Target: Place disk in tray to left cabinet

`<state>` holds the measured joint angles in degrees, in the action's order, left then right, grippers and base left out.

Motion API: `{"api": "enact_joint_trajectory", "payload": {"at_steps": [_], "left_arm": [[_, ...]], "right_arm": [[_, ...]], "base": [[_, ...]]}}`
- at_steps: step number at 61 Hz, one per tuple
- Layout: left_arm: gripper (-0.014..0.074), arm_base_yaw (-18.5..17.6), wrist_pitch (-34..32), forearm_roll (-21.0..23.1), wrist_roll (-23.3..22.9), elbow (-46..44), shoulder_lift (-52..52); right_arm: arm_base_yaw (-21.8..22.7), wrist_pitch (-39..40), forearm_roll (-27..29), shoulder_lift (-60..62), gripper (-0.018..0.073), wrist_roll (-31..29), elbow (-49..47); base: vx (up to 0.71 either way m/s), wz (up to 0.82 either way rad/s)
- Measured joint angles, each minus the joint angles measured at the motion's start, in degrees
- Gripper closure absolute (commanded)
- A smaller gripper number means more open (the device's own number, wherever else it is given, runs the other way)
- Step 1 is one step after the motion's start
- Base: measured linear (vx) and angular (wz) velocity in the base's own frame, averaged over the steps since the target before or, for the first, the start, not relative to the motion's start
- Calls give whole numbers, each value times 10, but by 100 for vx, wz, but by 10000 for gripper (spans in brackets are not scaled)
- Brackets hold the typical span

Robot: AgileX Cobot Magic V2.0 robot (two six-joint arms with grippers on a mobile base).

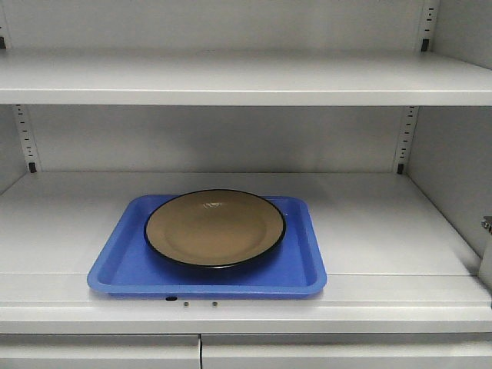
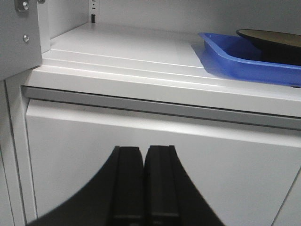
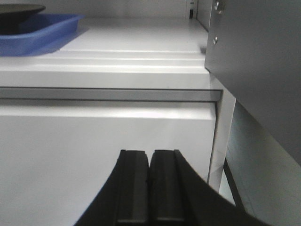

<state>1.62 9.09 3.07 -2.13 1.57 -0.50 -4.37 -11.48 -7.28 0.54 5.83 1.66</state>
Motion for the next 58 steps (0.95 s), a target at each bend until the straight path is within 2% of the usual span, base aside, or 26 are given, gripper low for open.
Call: {"api": "enact_joint_trajectory", "payload": {"at_steps": [58], "left_arm": [[600,0,0,0,0,0,0]], "right_arm": [[0,-1,0,0,568,0,0]], "base": [[0,0]]}}
